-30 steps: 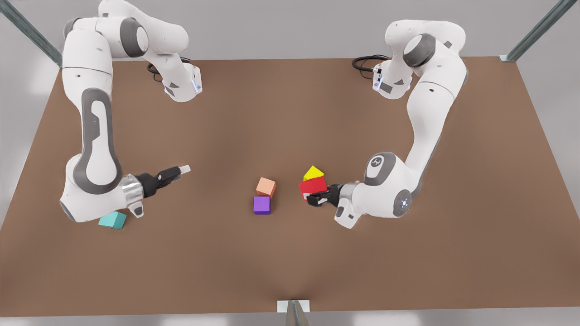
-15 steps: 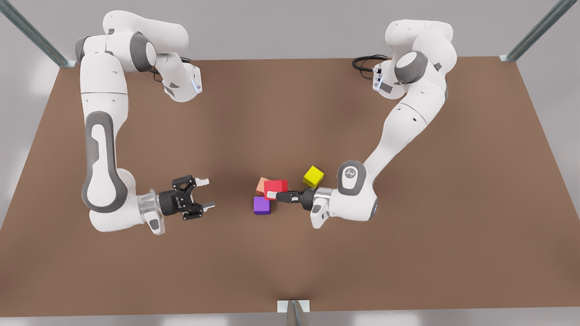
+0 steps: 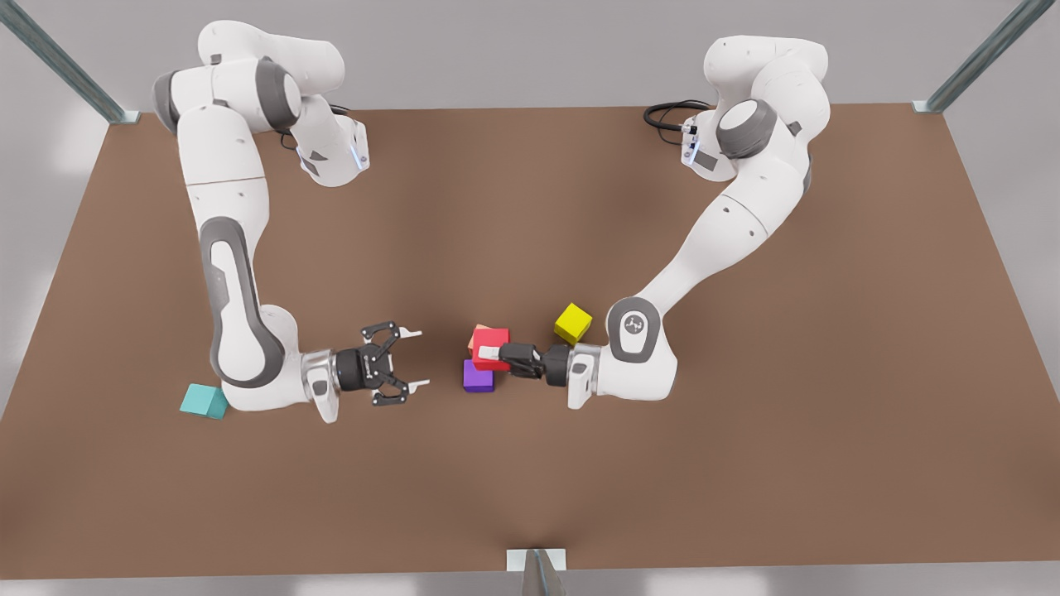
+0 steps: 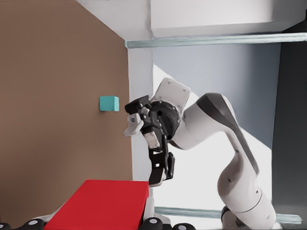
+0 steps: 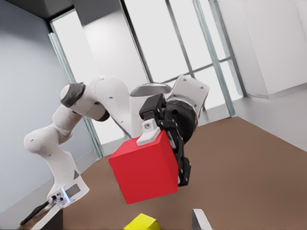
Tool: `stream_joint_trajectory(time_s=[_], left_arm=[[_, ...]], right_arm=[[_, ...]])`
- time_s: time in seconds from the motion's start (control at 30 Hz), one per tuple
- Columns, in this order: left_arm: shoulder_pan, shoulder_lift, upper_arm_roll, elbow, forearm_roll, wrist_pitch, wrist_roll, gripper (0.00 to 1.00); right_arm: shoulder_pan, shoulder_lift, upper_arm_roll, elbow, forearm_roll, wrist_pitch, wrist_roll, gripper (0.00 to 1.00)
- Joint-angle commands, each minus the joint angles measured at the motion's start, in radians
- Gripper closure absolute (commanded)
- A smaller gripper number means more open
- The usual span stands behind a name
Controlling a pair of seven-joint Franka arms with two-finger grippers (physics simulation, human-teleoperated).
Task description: Pick up red wooden cube and pass to hand red wooden cube and place in blue wooden cube
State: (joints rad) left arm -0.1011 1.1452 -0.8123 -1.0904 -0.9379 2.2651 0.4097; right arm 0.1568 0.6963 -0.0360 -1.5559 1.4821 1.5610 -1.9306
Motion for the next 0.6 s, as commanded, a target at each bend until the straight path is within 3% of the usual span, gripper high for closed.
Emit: stream_joint_trajectory(time_s=[0.0,0.3,0.57], left_arm=[[-0.002,-0.001,-0.001,0.003,-0.038,-0.003,0.567,0.62],[-0.009,0.008,0.001,0.0,-0.14,0.033,0.554,0.6],[-0.009,0.008,-0.001,0.001,-0.142,0.054,0.314,0.58]], right_arm=[[0.009,0.0,0.001,-0.007,0.014,0.031,-0.519,0.0],[0.058,-0.004,0.001,-0.029,0.058,0.117,-0.522,0.01],[0.098,0.003,0.001,-0.029,0.089,0.169,-0.522,0.01]])
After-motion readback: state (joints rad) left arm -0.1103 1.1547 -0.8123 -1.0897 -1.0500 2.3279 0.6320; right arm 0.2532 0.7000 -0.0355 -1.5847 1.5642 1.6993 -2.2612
